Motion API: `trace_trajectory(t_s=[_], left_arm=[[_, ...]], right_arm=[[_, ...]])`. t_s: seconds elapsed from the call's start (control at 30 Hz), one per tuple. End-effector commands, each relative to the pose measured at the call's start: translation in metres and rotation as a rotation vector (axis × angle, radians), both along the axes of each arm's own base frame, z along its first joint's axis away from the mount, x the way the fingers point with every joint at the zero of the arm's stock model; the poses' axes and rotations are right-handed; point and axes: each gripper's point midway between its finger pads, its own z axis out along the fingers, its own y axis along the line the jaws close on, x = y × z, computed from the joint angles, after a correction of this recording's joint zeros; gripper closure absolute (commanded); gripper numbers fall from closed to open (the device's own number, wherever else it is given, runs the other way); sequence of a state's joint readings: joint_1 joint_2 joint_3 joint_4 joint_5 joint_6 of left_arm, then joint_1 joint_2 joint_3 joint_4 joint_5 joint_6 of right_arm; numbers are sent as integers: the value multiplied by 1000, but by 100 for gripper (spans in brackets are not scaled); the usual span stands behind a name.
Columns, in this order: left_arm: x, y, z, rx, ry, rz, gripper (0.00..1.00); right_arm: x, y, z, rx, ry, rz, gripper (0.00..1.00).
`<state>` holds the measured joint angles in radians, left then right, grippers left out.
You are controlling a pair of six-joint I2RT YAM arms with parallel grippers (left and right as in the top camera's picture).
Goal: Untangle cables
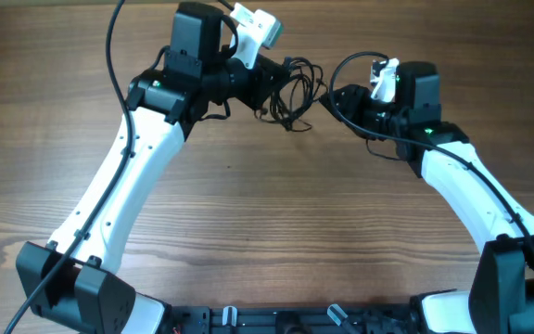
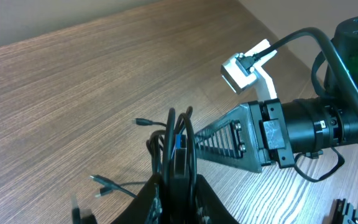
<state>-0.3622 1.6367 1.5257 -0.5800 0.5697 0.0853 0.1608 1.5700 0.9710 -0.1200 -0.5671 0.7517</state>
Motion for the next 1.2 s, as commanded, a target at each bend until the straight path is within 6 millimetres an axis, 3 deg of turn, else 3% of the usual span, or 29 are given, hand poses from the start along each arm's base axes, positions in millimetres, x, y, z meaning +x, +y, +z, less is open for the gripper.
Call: trace_trajectory(t_s=[0.0, 0.37, 0.47, 0.7, 0.93, 1.17], left_arm=[[0, -2, 12, -7, -37, -15, 84], [-16, -25, 11, -6, -32, -74, 84], [-15, -25, 13, -9, -41, -74, 84], [-6, -22, 15, 5, -74, -41, 84], [0, -17, 13, 32, -87, -2, 84], [-3, -28, 18, 19, -113, -25, 84]], right_arm=[[9, -10, -6, -46, 2, -65, 48], [19, -20, -5, -54, -3, -150, 48], [15, -24, -11, -58, 40, -179, 66], [7, -24, -19, -34, 121, -210, 66], [2, -16, -17, 31, 169, -201, 57], [-2, -5, -16, 64, 198, -197, 52]])
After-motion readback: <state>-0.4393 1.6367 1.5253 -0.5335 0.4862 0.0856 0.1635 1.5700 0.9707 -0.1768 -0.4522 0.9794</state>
